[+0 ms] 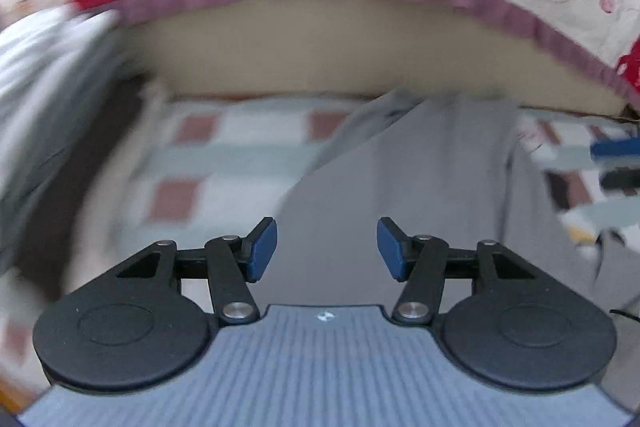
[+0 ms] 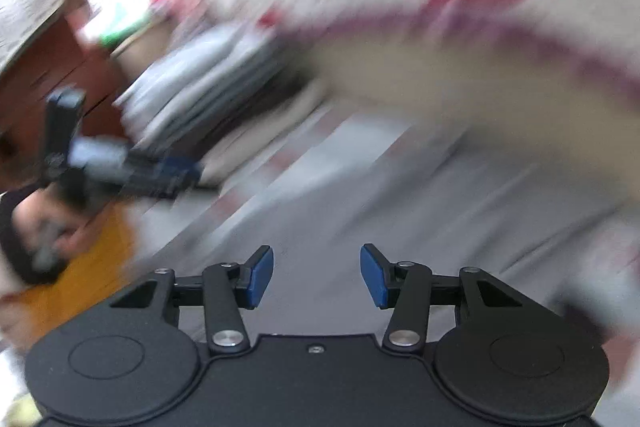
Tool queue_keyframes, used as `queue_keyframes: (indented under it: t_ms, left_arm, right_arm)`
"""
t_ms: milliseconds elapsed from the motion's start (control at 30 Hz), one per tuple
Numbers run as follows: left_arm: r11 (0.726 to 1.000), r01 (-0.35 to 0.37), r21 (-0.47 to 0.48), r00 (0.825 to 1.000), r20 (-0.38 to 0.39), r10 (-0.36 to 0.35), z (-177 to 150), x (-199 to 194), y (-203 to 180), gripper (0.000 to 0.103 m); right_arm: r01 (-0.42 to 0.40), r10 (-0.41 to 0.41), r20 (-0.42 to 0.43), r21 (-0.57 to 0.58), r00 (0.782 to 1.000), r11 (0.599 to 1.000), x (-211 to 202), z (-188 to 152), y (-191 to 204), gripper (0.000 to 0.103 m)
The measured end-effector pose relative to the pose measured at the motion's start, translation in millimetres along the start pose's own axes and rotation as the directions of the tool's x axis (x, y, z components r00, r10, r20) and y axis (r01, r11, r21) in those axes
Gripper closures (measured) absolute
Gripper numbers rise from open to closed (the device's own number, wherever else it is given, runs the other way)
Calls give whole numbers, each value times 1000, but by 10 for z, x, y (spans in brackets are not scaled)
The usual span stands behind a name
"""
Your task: Fold clothes
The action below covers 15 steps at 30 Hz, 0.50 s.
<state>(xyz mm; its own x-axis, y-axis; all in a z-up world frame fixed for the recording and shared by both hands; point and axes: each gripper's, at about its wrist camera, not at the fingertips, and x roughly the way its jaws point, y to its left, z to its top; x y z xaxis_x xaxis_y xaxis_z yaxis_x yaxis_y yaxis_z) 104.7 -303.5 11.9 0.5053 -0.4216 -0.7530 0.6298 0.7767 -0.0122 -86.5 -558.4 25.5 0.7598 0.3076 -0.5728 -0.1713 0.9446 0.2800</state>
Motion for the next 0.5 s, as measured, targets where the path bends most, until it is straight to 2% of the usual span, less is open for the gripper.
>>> queue_keyframes:
  t_ms: [33,67,100,133,200,233,300,367,433,500]
  left_arm:
    - [999,23,23,1000,4,-23,128,168,-125,43]
    - [997,29,74,1000,8,-29,208,355,-231,42]
    - [992,25,126,1000,12,-27,271,547,-325,42]
    - [987,16,157,1000,1,-17,291,692,-392,42]
    - [989,-22,146,997,-64,31,351,984,-439,42]
    - [992,-15,127,996,-82,25,360,1077,-439,43]
    - [994,-25,107,999,-43,29,317,1122,-468,42]
    - [995,-47,89,998,-27,49,292,1219,-477,39]
    - [997,-58,59,998,-35,60,273,1342,-473,39]
    - [999,-43,33,997,-64,45,246,1467,-479,39]
  right_arm:
    - [71,-70,67,-5,995,997,-49,30,-98,48]
    - [142,-142,109,4,984,990,-77,48,-201,43]
    - [212,-212,150,17,966,977,-105,65,-305,33]
    - [283,-285,182,37,941,958,-116,75,-399,28]
    - [425,-440,175,120,881,897,-9,39,-534,26]
    - [449,-467,139,144,873,882,53,0,-672,26]
    - [461,-478,70,176,875,870,196,-93,-870,26]
    - [416,-431,6,243,902,876,313,-245,-1116,26]
    - [334,-337,-50,338,940,880,472,-381,-1315,27]
    - [296,-290,-77,391,954,872,577,-575,-1331,29]
